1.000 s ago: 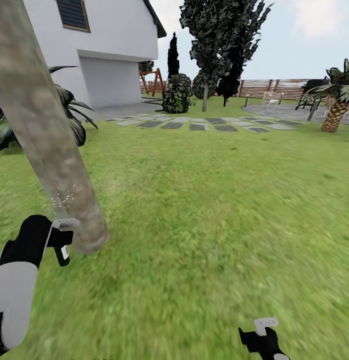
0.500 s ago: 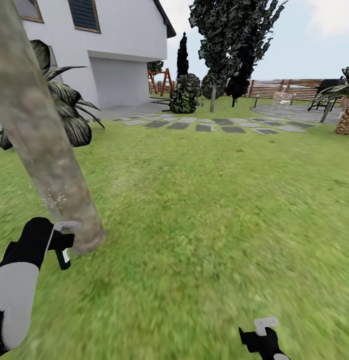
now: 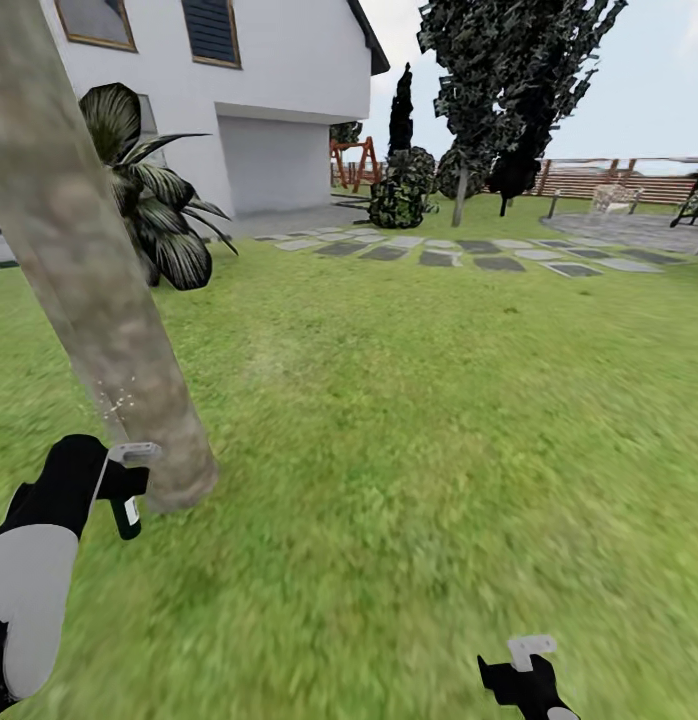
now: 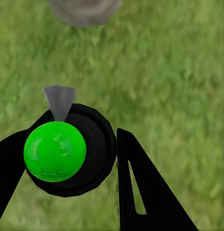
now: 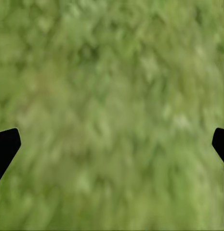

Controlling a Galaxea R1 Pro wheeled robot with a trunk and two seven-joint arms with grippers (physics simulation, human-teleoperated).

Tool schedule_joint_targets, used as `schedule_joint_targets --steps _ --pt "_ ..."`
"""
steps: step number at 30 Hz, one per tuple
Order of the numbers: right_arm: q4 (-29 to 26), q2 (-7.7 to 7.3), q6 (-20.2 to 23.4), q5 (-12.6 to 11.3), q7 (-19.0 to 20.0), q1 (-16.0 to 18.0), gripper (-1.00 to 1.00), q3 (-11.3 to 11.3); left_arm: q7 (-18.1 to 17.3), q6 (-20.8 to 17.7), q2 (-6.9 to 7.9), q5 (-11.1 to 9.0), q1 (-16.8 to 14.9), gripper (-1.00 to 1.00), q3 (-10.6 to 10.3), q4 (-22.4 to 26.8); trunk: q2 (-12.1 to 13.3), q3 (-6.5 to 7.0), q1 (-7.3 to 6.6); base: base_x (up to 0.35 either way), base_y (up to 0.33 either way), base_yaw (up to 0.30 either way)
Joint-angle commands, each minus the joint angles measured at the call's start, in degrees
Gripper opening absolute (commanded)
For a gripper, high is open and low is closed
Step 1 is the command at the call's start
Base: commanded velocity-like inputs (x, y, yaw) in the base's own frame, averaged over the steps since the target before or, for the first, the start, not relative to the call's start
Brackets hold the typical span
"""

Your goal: In the garden, pick up the pesticide atomizer on the floor and spray pesticide onto both trees until each tree trunk is fully covered.

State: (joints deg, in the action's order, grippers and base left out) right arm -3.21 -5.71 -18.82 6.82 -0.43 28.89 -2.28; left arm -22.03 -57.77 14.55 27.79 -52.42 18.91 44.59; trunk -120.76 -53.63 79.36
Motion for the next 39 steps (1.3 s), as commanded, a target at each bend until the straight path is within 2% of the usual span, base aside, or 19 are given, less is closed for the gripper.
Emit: schedule_joint_targets --steps 1,7,10,14,23,28,31,34,35,39 --pt "0.0 -0.04 -0.2 0.6 0.0 0.0 1.0 -0.3 -0.6 -0.1 -0.04 0.7 -0.1 -1.0 0.1 0.1 0.0 -0.05 0.02 0.231 -0.2 0.038" --pt "0.2 -0.26 -0.2 0.6 -0.1 0.0 1.0 -0.2 -0.6 -0.1 0.06 0.6 0.0 -1.0 0.4 -0.1 0.0 -0.05 0.02 0.134 -0.243 0.009" --pt "0.2 -0.27 -0.2 0.6 -0.1 0.0 1.0 -0.3 -0.5 -0.1 0.5 0.6 1.8 -1.0 0.5 -0.3 0.0 -0.05 0.02 0.017 -0.273 0.0" --pt "0.1 -0.19 -0.2 0.6 0.0 0.0 1.0 -0.3 -0.5 -0.1 0.75 0.6 2.3 -1.0 0.5 -0.3 0.0 -0.05 0.02 0.052 -0.239 0.0" --pt "0.1 -0.07 -0.2 0.6 -0.1 0.0 1.0 -0.2 0.5 -0.2 0.65 0.8 2.5 -1.0 0.3 0.5 0.0 -0.27 0.02 0.005 -0.018 0.168" --pt "0.2 0.15 -0.2 0.6 -0.1 0.0 1.0 -0.2 0.6 -0.1 0.24 0.6 6.1 -1.0 0.4 0.5 0.0 -0.46 0.02 0.062 0.0 0.245" --pt "0.2 0.22 -0.2 0.6 -0.1 0.0 1.0 -0.2 0.6 -0.1 -0.07 0.2 6.4 -1.0 0.6 0.7 0.0 -0.57 0.02 0.282 0.0 0.246" --pt "0.2 0.25 -0.2 0.6 -0.1 0.0 1.0 -0.2 0.6 -0.2 0.03 0.0 6.4 -1.0 1.0 2.9 0.0 -0.63 0.02 0.331 0.0 0.165" --pt "0.2 0.26 -0.2 0.6 -0.1 0.0 1.0 -0.2 0.6 -0.2 0.07 0.0 6.5 -1.0 1.2 3.4 0.0 -0.64 0.02 0.337 0.0 0.055" --pt "0.1 0.18 -0.2 0.6 -0.1 0.0 1.0 -0.3 0.2 -0.2 0.18 -0.2 6.5 -1.0 5.5 4.4 0.0 -0.65 0.02 0.338 0.0 0.014"
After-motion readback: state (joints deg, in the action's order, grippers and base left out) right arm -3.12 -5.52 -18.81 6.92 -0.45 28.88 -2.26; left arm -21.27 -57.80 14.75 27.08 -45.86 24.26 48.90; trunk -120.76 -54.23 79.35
